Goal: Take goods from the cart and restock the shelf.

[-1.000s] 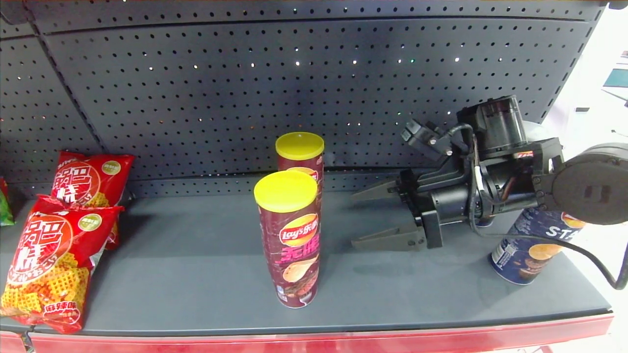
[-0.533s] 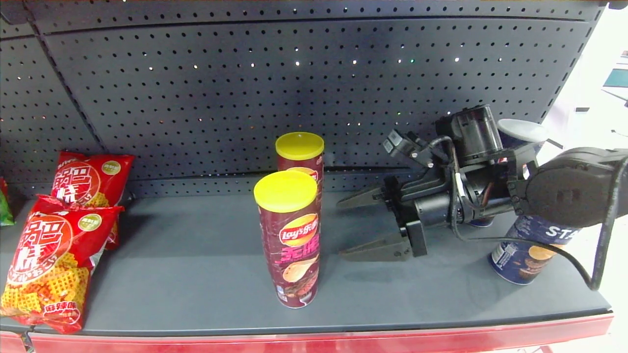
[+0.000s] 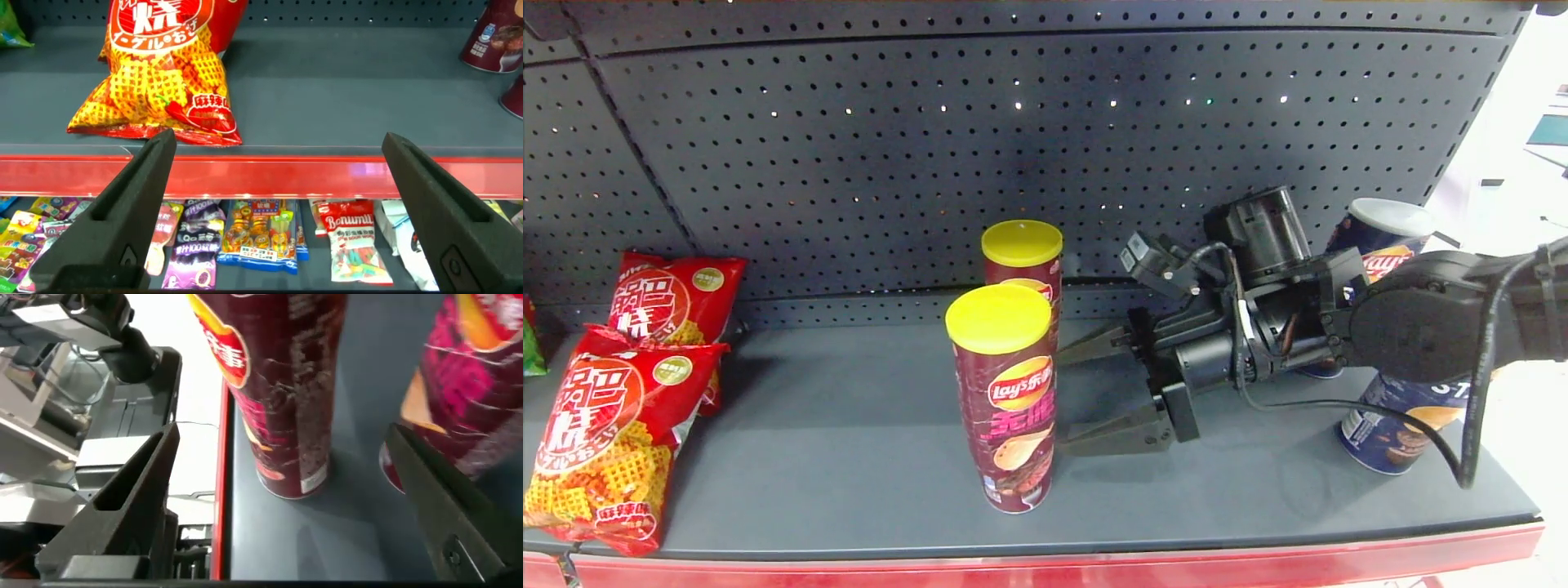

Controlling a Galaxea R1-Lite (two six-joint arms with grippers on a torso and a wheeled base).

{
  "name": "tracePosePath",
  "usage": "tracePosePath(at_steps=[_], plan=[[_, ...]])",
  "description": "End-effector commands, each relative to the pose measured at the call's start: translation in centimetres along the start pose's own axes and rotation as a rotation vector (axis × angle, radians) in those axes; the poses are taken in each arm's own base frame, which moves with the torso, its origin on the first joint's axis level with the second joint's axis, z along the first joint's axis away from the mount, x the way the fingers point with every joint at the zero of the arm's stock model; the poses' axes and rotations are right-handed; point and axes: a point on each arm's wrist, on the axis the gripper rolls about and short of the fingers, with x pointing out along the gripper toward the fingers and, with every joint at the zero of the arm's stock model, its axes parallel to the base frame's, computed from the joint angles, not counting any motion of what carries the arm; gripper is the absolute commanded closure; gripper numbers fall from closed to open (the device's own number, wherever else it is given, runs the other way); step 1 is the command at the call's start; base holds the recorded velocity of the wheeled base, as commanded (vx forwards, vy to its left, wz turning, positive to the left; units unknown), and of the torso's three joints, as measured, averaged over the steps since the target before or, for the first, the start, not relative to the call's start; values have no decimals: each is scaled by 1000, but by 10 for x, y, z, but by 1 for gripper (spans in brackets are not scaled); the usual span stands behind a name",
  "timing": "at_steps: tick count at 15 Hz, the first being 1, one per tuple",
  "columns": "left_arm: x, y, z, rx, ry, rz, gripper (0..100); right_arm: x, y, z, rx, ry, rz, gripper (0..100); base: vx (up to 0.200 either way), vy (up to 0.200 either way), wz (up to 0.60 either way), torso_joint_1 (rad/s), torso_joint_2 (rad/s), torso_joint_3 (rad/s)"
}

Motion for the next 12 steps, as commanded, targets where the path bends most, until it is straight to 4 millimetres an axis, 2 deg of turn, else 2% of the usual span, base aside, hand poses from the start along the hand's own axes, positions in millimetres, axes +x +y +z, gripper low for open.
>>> tracePosePath(at_steps=[1,12], plan=[[0,0,0,0,2,1,0,1,1,-1,5,5,6,0,0,0,0,0,0,0],[0,0,0,0,2,1,0,-6,22,-8,26,14,54,0,0,0,0,0,0,0]])
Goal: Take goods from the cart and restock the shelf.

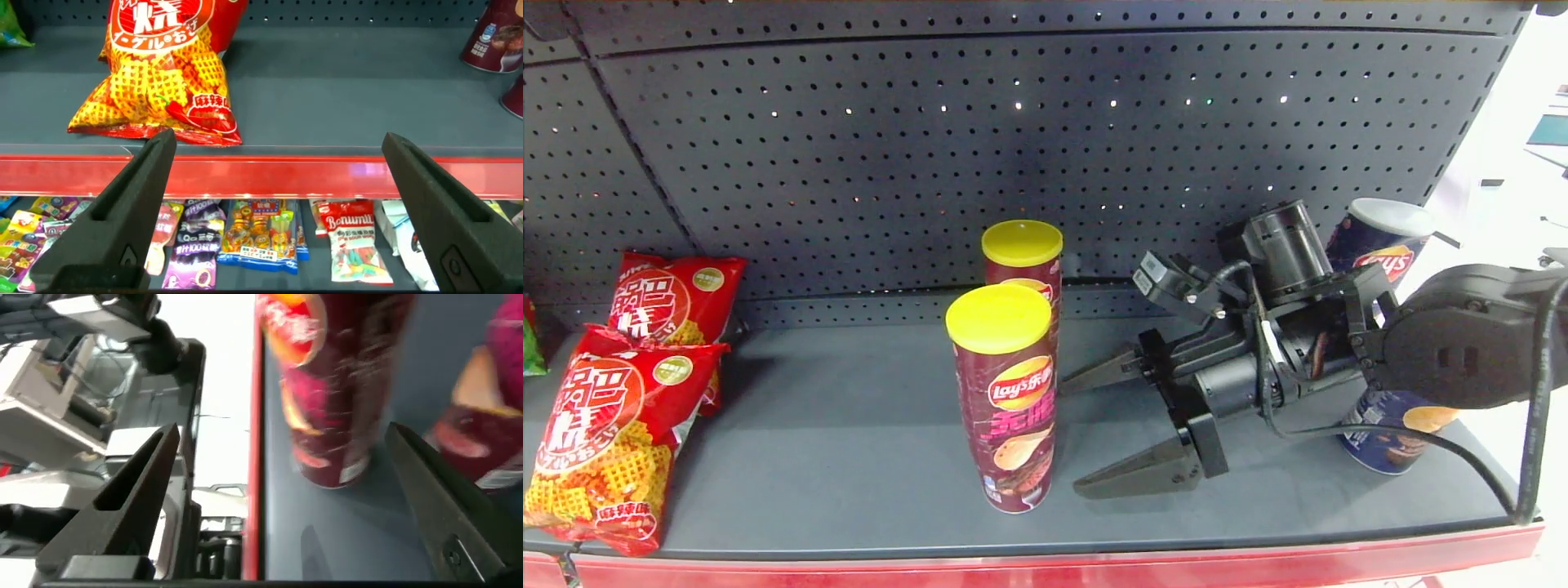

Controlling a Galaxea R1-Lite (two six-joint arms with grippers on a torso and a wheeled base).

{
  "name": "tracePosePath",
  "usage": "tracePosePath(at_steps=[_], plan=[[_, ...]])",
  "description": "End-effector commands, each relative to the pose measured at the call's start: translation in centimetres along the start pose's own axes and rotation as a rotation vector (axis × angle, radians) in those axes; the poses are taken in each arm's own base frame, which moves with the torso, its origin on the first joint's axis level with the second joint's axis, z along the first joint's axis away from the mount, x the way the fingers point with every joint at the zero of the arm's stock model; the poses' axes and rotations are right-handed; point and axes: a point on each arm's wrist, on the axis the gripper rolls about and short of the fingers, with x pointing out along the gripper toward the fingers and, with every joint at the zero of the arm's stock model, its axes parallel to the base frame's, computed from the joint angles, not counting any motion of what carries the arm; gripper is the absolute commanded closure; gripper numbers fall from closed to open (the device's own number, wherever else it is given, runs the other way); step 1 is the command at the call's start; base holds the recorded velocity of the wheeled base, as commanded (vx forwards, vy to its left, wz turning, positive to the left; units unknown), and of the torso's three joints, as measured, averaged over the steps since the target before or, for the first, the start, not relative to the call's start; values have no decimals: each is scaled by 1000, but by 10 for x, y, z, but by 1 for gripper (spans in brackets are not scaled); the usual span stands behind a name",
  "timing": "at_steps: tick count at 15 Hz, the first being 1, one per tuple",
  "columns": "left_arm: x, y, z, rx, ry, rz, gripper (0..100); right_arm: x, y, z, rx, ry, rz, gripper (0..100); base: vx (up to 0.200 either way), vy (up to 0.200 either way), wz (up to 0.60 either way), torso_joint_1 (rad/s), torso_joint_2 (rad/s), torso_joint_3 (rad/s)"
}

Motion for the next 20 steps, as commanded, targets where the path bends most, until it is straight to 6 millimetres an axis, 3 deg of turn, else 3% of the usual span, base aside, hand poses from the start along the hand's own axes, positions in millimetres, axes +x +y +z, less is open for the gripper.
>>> tracePosePath(at_steps=[1,10,20], plan=[[0,0,0,0,1,0,0,-1,3,0,-1,0,4,0,0,0,0,0,0,0],[0,0,0,0,1,0,0,11,13,-7,5,21,50,0,0,0,0,0,0,0],[0,0,0,0,1,0,0,8,0,-14,25,31,22,0,0,0,0,0,0,0]])
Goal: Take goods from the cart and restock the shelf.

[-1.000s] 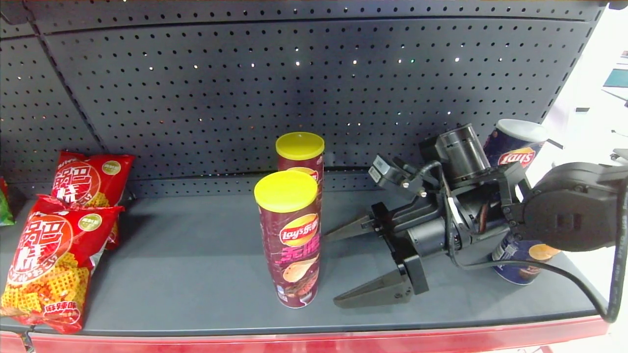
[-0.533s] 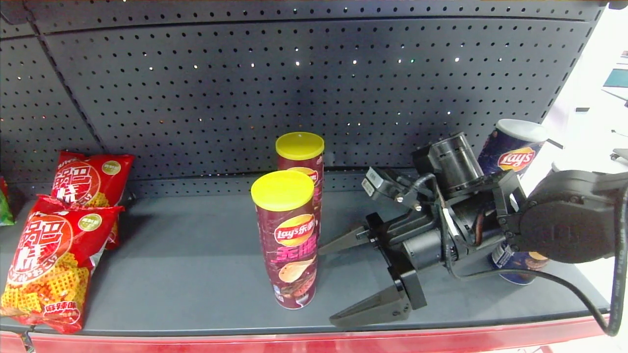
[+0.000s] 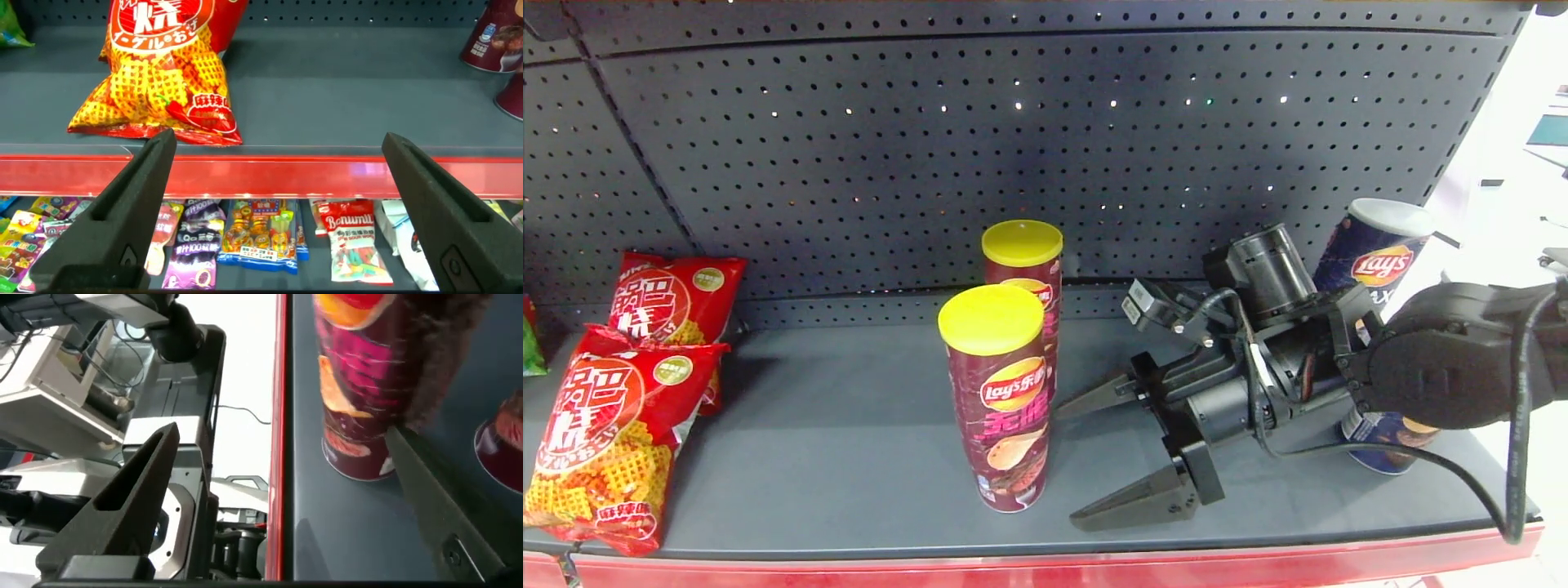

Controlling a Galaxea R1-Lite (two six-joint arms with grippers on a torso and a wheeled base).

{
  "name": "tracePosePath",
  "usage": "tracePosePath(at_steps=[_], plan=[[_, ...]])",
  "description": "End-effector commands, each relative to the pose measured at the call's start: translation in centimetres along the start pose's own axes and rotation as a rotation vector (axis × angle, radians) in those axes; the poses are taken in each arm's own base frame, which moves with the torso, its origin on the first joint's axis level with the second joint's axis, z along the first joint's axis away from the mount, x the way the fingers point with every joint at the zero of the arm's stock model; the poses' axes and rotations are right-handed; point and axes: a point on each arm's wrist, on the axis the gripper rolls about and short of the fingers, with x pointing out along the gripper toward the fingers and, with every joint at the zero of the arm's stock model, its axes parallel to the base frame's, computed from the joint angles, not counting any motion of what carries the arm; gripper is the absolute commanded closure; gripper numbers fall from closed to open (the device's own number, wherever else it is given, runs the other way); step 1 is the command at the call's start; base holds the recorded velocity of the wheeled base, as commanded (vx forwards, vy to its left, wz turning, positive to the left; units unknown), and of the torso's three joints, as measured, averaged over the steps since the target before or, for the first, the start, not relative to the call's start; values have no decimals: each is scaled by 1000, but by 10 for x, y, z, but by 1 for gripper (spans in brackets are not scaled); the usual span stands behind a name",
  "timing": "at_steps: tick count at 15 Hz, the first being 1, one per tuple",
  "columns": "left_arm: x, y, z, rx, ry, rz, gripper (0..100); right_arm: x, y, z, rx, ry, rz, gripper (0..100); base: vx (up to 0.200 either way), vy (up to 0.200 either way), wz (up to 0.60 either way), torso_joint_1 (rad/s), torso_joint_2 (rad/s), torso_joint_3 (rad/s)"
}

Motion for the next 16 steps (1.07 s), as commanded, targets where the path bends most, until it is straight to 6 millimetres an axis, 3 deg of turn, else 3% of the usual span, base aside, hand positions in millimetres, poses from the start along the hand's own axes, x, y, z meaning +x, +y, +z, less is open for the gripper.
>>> tracePosePath(at_steps=[1,7,13,16], plan=[[0,0,0,0,2,1,0,-1,-3,-2,8,3,-7,0,0,0,0,0,0,0],[0,0,0,0,2,1,0,7,-21,0,-10,0,-17,0,0,0,0,0,0,0],[0,0,0,0,2,1,0,19,-11,5,-30,4,24,0,0,0,0,0,0,0],[0,0,0,0,2,1,0,18,-8,-1,-9,21,32,0,0,0,0,0,0,0]])
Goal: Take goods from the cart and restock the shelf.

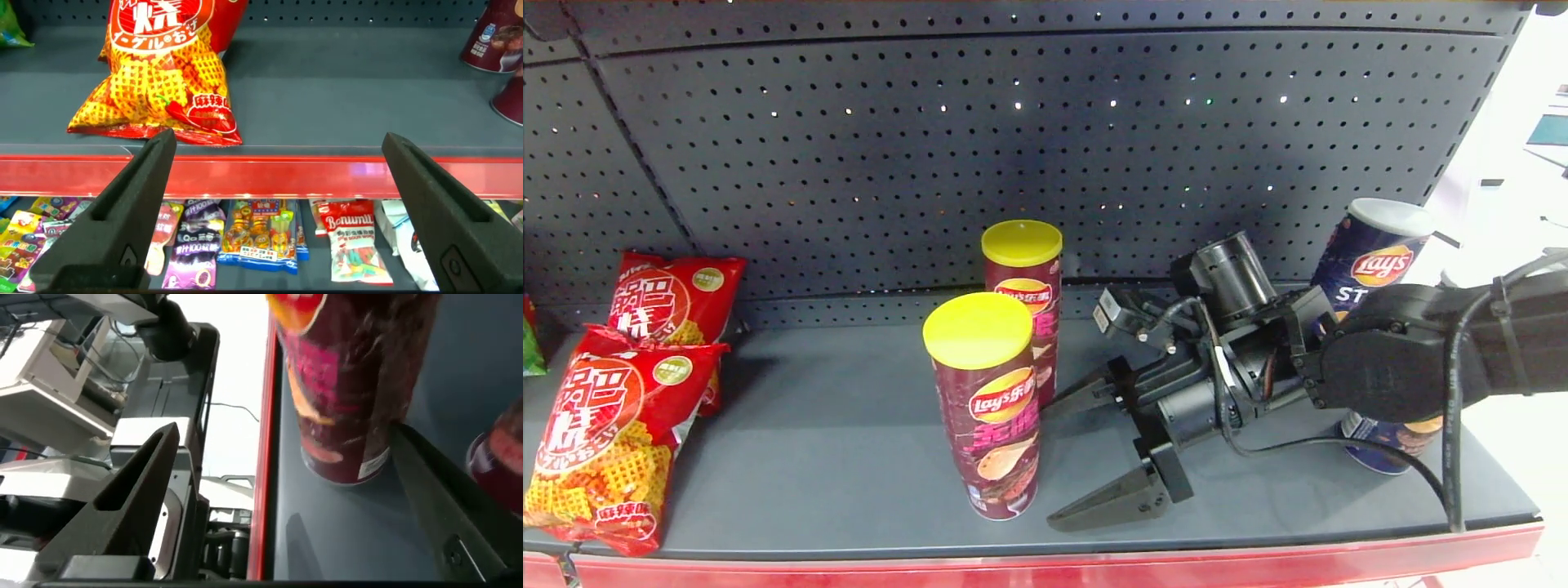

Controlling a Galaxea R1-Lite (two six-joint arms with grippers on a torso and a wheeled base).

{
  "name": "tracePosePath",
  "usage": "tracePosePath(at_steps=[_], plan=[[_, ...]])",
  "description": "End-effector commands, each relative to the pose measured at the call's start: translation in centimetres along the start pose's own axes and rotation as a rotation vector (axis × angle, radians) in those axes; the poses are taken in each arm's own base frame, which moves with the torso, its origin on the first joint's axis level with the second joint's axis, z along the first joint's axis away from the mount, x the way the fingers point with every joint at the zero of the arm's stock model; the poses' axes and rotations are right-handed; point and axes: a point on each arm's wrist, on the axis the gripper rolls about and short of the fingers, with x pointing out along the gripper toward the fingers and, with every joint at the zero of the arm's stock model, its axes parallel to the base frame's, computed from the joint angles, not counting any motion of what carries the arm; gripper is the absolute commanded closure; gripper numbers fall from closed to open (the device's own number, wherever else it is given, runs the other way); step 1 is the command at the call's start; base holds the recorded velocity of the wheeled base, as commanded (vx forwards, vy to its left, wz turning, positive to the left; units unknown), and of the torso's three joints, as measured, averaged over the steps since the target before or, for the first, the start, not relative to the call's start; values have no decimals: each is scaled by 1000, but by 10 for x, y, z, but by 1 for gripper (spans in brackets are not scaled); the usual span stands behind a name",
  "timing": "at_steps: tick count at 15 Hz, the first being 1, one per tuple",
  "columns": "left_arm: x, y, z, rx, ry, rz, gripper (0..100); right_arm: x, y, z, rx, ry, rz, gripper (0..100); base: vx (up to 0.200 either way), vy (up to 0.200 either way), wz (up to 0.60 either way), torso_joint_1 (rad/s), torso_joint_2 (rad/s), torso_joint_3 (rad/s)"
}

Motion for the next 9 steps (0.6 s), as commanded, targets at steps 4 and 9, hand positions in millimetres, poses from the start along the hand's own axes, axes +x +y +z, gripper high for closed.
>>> tracePosePath(at_steps=[4,9], plan=[[0,0,0,0,0,1,0,-6,11,0,-3,-1,6,0,0,0,0,0,0,0],[0,0,0,0,0,1,0,-9,14,0,5,1,6,0,0,0,0,0,0,0]])
